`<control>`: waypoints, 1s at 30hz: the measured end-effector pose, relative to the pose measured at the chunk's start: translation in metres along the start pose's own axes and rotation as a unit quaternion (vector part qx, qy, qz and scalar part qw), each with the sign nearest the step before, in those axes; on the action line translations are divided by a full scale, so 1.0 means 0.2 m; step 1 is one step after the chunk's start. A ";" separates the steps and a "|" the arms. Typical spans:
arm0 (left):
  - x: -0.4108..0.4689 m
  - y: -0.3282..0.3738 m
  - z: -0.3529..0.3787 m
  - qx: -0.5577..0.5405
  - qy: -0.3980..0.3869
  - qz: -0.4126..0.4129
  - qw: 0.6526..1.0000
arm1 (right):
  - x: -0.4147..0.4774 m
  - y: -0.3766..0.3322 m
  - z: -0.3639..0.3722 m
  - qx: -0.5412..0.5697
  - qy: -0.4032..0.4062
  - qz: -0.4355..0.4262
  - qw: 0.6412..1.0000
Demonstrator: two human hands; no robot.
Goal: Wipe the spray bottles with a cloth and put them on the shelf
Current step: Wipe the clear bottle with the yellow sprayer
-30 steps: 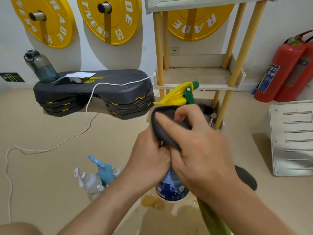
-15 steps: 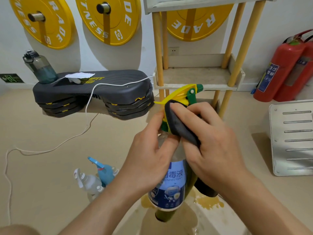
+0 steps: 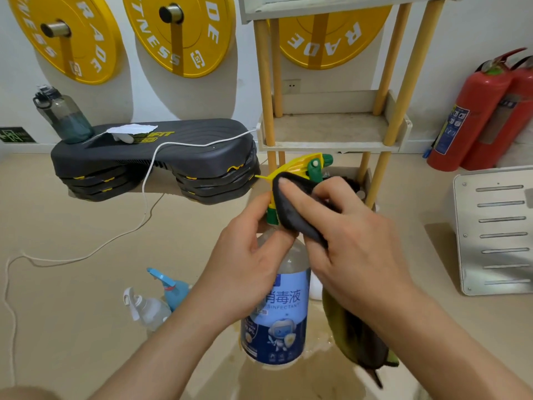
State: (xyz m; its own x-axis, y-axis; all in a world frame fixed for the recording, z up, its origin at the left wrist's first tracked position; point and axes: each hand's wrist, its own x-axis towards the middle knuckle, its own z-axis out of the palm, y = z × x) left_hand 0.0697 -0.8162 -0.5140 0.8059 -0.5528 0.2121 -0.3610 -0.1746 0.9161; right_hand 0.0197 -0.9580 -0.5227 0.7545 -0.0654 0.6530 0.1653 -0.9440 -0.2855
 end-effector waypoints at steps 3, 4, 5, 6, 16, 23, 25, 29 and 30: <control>0.00 -0.02 0.01 -0.068 -0.006 -0.039 0.997 | 0.01 0.06 -0.01 -0.011 0.013 0.030 0.999; -0.01 -0.02 0.02 -0.082 -0.010 -0.049 0.995 | 0.00 0.07 -0.01 0.001 0.027 0.042 0.999; -0.01 -0.03 0.03 -0.098 -0.016 -0.056 0.993 | 0.00 0.07 -0.02 0.025 0.043 0.058 0.997; -0.01 -0.03 0.04 -0.112 -0.022 -0.059 0.992 | 0.00 0.07 -0.02 0.064 0.054 0.080 0.993; -0.01 -0.05 0.07 -0.185 0.005 -0.086 0.979 | -0.07 -0.01 0.06 0.341 -0.101 0.155 0.922; 0.06 -0.07 -0.01 -0.194 0.137 -0.058 0.970 | -0.10 -0.03 0.05 0.469 -0.147 0.187 0.851; 0.09 -0.08 -0.04 -0.181 0.201 -0.051 0.961 | -0.13 -0.06 0.06 0.437 -0.179 0.113 0.874; 0.14 -0.10 -0.13 -0.173 0.287 -0.047 0.941 | -0.25 -0.09 0.13 0.332 -0.252 0.093 0.904; 0.15 -0.11 -0.15 -0.172 0.302 -0.051 0.936 | -0.27 -0.10 0.15 0.314 -0.266 0.096 0.906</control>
State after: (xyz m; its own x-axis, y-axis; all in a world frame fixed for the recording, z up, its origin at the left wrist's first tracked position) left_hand 0.1147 -0.8047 -0.5174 0.9837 0.0331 0.1765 -0.1794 0.1292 0.9753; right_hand -0.0059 -0.9270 -0.5731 0.9796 0.1137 0.1657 0.2010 -0.5509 -0.8100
